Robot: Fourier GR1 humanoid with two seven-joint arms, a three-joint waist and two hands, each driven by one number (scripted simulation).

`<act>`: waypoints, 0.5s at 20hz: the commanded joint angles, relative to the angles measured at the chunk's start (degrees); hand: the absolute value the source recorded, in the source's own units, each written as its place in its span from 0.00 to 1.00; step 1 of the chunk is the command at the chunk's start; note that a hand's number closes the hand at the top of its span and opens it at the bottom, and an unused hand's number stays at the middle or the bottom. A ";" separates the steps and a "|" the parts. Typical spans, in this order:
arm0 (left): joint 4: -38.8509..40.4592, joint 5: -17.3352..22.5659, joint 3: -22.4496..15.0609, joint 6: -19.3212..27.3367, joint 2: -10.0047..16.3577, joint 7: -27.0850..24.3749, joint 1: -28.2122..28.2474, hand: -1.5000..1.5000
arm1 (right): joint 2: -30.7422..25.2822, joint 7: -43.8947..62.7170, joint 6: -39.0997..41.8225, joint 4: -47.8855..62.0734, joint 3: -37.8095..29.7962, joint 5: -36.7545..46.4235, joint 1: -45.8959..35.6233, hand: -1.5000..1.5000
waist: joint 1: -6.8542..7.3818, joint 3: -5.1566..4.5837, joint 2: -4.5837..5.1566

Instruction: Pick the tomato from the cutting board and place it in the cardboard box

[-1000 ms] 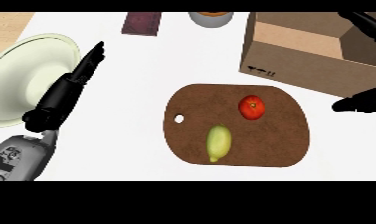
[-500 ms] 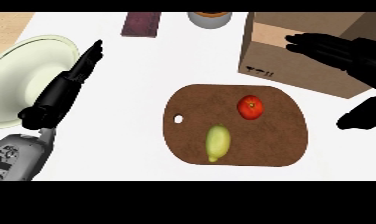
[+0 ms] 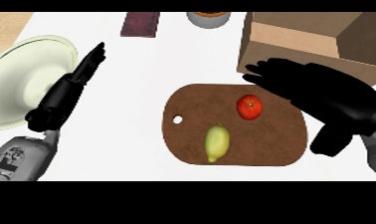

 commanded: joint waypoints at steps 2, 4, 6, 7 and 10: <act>-1.68 -0.11 2.30 -1.72 0.09 2.61 -0.29 0.50 | 6.90 9.55 2.38 -3.47 3.51 4.93 3.54 0.00 | 0.10 0.06 0.05; 0.61 -0.77 2.82 -2.72 -0.41 -0.71 1.55 0.50 | 8.66 14.39 5.74 -5.89 3.40 4.32 4.08 0.00 | -0.03 0.04 0.04; 0.15 -1.89 3.17 -3.79 -1.21 -0.14 -0.43 0.50 | 11.77 12.75 9.67 0.04 0.44 3.75 -0.59 0.00 | 0.24 0.05 0.16; -2.58 -3.28 2.01 -1.50 -2.93 3.25 -0.25 0.50 | 11.74 11.44 10.00 0.58 1.27 5.31 0.73 0.00 | 0.25 0.07 0.13; 0.81 -3.67 4.63 -4.01 -2.89 -2.27 1.60 0.50 | 12.28 13.49 10.80 -5.03 1.01 9.53 4.54 0.00 | -0.04 0.06 0.10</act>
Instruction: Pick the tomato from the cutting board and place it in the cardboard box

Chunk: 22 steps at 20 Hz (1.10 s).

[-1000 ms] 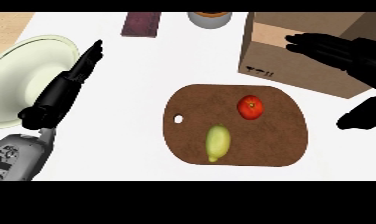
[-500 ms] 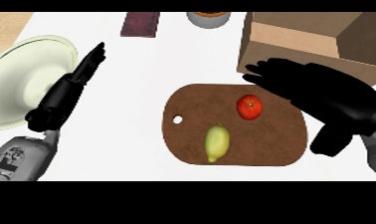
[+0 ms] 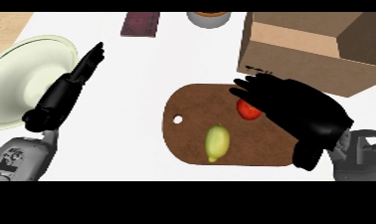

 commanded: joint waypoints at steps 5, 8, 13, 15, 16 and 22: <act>0.88 -2.05 2.90 -3.06 -1.53 -3.02 1.91 0.50 | 8.21 -0.09 -1.34 5.66 1.07 11.85 -0.20 0.00 | 0.27 0.01 0.09; 1.72 -2.85 4.06 -3.80 -3.01 -1.12 -0.11 0.50 | 7.91 -3.77 -2.85 5.39 -0.05 15.66 2.70 0.00 | -0.01 0.02 0.09; 0.73 -5.92 4.00 -3.18 -5.16 -1.37 1.24 0.50 | 12.59 -2.55 -0.95 9.30 0.89 20.51 1.35 0.00 | 0.14 0.01 0.08; 4.08 -7.24 4.07 -3.36 -6.34 -1.95 -0.93 0.50 | 10.79 -3.72 -2.30 6.52 1.44 23.20 5.48 0.00 | -0.19 0.01 0.08; 2.27 -5.32 6.27 -4.87 -4.99 0.71 -1.87 0.50 | 11.00 -5.36 -4.15 8.72 1.95 25.02 6.13 0.00 | -0.06 0.02 0.07; 3.84 -6.07 8.05 -6.76 -6.21 2.51 -4.90 0.50 | 12.97 -7.64 -3.56 8.42 0.89 28.09 8.78 0.00 | -0.35 0.02 0.04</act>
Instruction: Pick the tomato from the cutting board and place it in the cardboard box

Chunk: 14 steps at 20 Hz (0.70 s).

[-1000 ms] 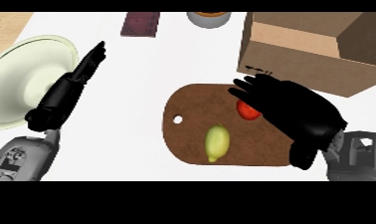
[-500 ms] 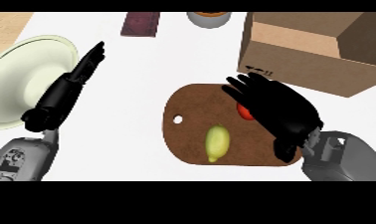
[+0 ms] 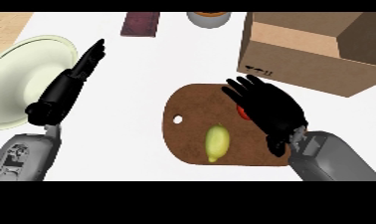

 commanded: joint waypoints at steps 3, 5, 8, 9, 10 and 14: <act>-3.69 0.73 3.40 -3.91 1.46 1.20 2.33 0.50 | 3.30 -3.88 2.97 4.07 -2.47 2.40 -2.17 0.00 | 0.25 0.00 -0.03; 0.16 -1.59 1.95 -1.61 -2.36 -2.11 2.29 0.50 | 4.60 -7.32 -0.77 9.27 -3.22 3.65 -2.60 0.00 | 0.19 0.00 0.04; -2.22 -3.22 1.43 -1.44 -3.68 -0.54 2.74 0.50 | 3.00 -9.42 -1.20 9.44 -4.02 6.72 -0.16 0.00 | 0.05 0.00 -0.01; 0.62 -2.76 2.94 -2.23 -3.19 0.77 -1.48 0.50 | 5.67 -8.17 -1.04 11.73 -3.80 7.97 -2.39 0.00 | 0.02 0.00 0.02; -3.62 -1.35 3.32 -3.57 -1.95 0.15 2.99 0.50 | 6.79 -7.73 -4.01 15.58 -3.27 9.62 -3.19 0.00 | 0.36 0.00 0.02; -3.33 -3.00 3.83 -4.18 -3.16 1.52 2.10 0.50 | 6.19 -9.91 -5.46 13.46 -4.07 12.92 1.22 0.00 | 0.04 0.00 -0.03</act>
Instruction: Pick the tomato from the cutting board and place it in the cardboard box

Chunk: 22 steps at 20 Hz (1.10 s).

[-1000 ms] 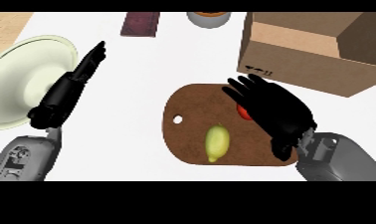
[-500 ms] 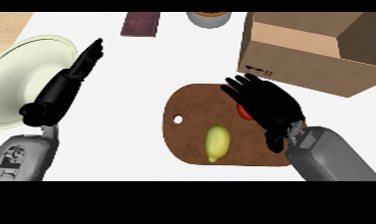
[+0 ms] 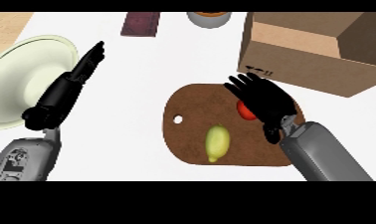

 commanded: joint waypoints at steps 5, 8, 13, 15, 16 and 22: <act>2.17 -1.02 2.93 -2.79 -0.11 -1.69 -1.64 0.50 | 3.64 -4.59 -3.28 7.79 -1.83 5.07 0.06 0.00 | -0.05 0.00 0.03; 0.75 -2.60 2.57 -1.79 -1.13 -0.90 -0.02 0.50 | 5.91 -6.07 -4.17 12.49 -2.58 6.33 -2.27 0.00 | 0.16 0.00 0.04; -1.92 -3.35 1.16 -1.05 -2.93 0.12 1.86 0.50 | -0.17 -17.38 -13.14 10.14 -2.72 6.64 0.44 1.00 | 0.12 0.02 0.00; -2.54 -1.67 2.90 -3.14 -1.38 1.94 0.84 0.50 | 1.79 -16.76 -15.51 9.74 -2.21 8.24 1.23 1.00 | 0.08 0.02 -0.03; -1.96 -2.76 1.55 -2.09 -2.99 3.05 -1.04 0.50 | 1.51 -18.16 -16.69 11.62 -3.72 8.33 -1.27 1.00 | 0.06 0.02 0.02; -1.32 -3.87 1.80 -1.13 -4.00 1.40 0.26 0.50 | 8.48 -20.87 -14.63 7.55 0.55 6.46 2.00 1.00 | -0.08 0.01 -0.07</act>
